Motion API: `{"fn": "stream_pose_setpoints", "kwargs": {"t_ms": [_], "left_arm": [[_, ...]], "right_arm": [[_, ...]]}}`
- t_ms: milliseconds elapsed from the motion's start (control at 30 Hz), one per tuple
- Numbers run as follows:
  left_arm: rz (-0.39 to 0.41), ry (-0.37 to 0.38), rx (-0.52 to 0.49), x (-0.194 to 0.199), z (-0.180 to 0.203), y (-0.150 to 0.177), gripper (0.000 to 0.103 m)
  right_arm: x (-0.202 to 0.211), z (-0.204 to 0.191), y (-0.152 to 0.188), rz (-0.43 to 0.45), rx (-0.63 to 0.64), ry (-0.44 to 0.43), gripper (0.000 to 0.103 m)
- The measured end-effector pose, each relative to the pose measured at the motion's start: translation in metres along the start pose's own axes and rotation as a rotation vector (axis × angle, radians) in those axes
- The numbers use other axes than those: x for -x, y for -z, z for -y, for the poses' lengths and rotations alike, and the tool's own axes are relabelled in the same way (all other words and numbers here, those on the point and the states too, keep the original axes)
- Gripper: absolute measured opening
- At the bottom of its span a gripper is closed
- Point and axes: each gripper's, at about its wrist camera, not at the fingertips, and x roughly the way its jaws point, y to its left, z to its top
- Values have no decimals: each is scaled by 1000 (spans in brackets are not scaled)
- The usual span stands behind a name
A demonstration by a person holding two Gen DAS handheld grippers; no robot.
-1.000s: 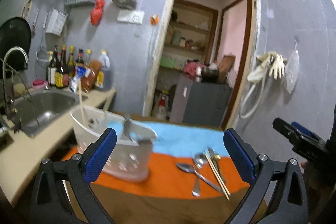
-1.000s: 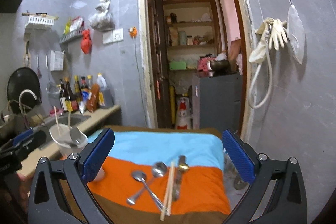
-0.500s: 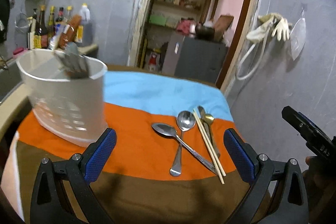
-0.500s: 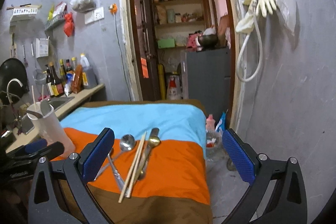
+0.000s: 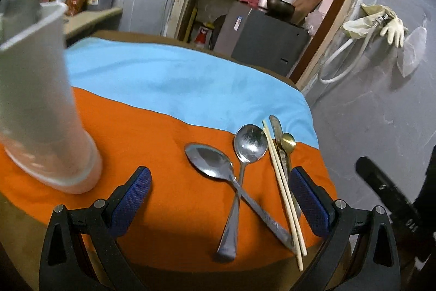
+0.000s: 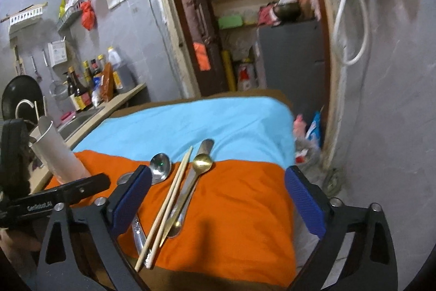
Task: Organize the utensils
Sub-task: 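Grasp a chopstick with the right tool while the left tool grasps the table knife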
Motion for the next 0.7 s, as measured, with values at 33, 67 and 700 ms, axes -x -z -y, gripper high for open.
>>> {"fn": "stream_pose_setpoints", "kwargs": {"t_ms": [33,67,700], "left_arm": [[-10,9,7,-3,-1,-2,93],[-27,27,15,-7,-2,-3,86],[-121,133,159,-26,-29,-14,22]], "right_arm": [[-7,0,-1,-22,0,-5,88],[-13,0,-2,-44,3,-12,85],[-100,9,-15,-317,-63,-132,32]]}}
